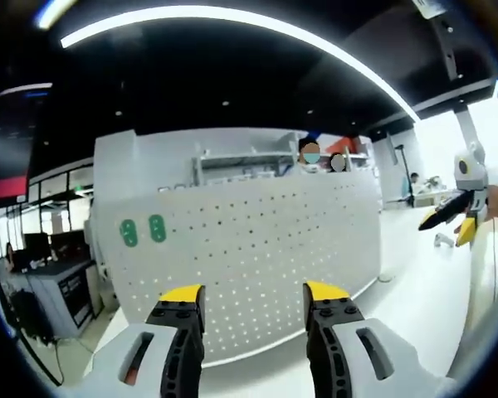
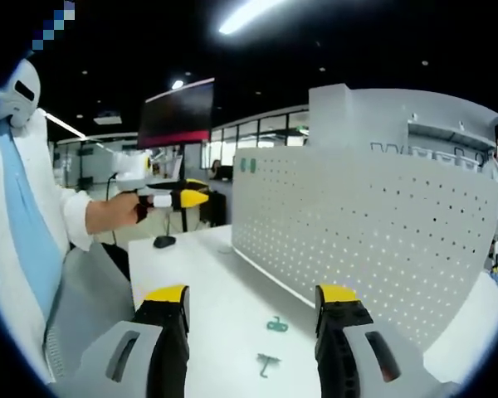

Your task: Insert the hook assembly into the mounting plate slot until the hook locks in place.

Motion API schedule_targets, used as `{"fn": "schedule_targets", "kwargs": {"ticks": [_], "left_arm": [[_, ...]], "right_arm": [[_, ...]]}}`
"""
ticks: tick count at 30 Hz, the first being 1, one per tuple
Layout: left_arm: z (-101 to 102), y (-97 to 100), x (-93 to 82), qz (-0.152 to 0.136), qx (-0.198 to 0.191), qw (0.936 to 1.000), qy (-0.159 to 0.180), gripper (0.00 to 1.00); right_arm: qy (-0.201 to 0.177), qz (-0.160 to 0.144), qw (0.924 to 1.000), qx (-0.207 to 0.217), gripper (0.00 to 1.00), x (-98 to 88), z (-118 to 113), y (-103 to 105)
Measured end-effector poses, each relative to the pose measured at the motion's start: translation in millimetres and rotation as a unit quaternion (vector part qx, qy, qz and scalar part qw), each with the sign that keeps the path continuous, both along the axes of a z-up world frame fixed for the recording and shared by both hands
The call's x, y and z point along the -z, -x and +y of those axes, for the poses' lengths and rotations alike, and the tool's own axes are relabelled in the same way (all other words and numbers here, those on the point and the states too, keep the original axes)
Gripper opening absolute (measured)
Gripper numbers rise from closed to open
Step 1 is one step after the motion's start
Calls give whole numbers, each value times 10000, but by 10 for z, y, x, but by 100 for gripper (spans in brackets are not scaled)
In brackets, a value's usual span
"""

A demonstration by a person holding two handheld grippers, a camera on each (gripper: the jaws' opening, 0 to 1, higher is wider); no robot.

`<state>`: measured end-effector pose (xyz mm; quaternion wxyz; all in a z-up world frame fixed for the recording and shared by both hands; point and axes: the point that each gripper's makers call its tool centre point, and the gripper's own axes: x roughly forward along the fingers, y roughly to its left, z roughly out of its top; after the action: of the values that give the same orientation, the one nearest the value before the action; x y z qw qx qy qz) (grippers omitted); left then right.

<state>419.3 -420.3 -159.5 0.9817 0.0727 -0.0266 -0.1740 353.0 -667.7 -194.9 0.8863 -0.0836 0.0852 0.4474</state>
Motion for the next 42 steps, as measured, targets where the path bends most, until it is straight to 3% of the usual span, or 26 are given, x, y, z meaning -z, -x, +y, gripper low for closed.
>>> {"fn": "schedule_targets", "kwargs": {"ticks": [17,42], "left_arm": [[-148,23,-20,47,190,9998,-86,47],[-266,100,52,189,335,9991,-184,47]], "right_arm": [[170,340,9993,-36,44,544,-105,-190],[408,797,9960,-56,38,1095,-229,-370]]}}
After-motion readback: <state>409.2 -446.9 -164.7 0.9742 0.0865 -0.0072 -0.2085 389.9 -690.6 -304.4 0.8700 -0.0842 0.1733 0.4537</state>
